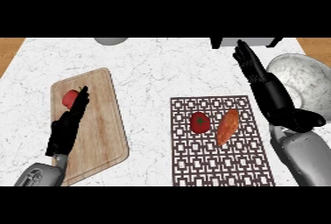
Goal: Pick the tomato from the placemat and place it in the bowl
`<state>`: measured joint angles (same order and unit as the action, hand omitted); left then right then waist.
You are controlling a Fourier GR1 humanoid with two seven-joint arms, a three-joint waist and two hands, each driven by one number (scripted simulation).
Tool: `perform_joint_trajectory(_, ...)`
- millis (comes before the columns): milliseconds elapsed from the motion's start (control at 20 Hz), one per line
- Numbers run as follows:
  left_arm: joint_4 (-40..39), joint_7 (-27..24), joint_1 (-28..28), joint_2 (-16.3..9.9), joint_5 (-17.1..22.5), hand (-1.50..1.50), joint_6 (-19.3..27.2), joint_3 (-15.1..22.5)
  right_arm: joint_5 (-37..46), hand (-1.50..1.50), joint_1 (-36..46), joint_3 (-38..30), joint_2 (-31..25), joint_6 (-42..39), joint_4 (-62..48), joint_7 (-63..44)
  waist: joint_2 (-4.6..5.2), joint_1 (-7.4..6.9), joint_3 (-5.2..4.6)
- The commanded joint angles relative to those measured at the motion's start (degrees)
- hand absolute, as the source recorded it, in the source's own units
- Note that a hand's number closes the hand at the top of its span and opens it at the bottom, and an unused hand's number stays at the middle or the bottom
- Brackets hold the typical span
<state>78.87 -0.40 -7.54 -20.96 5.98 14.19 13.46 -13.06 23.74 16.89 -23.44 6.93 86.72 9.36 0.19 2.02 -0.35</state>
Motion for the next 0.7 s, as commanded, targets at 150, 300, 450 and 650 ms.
perform_joint_trajectory(150, 8.0, -1.2, -2.3, 0.6, 9.9, 0.00, -5.1, -6.7, -3.1, -1.50, -2.5, -4.2, 6.6, 9.9, -5.6, -11.0, -0.37, -2.96, 0.31)
perform_joint_trajectory(300, 7.1, -2.5, -2.5, 2.2, 10.3, 0.00, -4.4, -6.7, 13.0, -1.50, -5.8, 0.4, -8.5, 12.4, -14.4, -15.9, 0.54, -1.39, -2.21)
perform_joint_trajectory(450, 7.6, -4.0, -1.1, 2.7, 16.3, 0.00, -7.9, -10.1, 10.5, -1.50, -7.2, -5.1, 4.5, 30.2, -17.7, -21.5, 0.07, -2.88, 0.02)
perform_joint_trajectory(650, 11.0, 0.4, -1.3, 0.1, 19.2, 0.00, -10.6, -12.3, 22.2, -1.50, -2.9, 0.7, 4.7, 37.8, -15.3, -27.6, -0.39, -2.66, 0.25)
